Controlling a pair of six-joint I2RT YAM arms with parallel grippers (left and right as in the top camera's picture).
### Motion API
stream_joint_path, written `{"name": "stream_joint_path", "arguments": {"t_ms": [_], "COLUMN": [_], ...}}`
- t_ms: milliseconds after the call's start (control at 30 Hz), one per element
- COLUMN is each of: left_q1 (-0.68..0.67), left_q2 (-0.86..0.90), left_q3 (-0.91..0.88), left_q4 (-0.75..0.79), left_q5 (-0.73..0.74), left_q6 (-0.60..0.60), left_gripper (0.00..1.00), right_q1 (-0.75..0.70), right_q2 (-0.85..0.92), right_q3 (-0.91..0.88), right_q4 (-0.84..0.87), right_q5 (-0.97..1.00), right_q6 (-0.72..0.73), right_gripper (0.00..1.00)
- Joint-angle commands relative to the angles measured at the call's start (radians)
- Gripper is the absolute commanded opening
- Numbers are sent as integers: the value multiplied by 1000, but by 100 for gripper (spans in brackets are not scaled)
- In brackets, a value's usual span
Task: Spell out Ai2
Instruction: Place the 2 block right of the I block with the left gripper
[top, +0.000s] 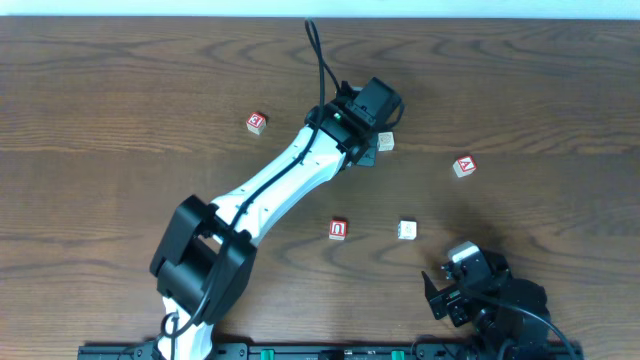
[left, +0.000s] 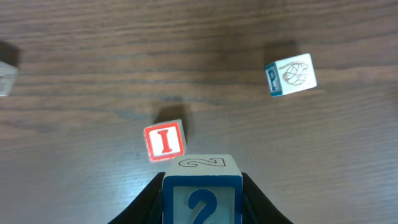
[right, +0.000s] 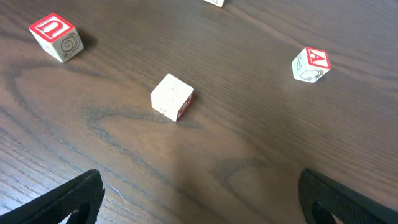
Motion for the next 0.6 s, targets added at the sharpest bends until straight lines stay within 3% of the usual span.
{"name": "stream_joint_path", "arguments": {"t_ms": [0, 567], "left_q1": [3, 4], "left_q2": [55, 172], "left_q3": [-2, -1], "left_q4": [48, 133], "left_q5": [13, 13], "left_q6": [-2, -126], "left_gripper": [6, 6], "right_q1": [-8, -8], "right_q2": [-5, -5], "right_q3": [-10, -10], "right_q4": [-6, -6], "right_q5": [-8, -8], "right_q6": [-11, -11], "right_gripper": [99, 99]}}
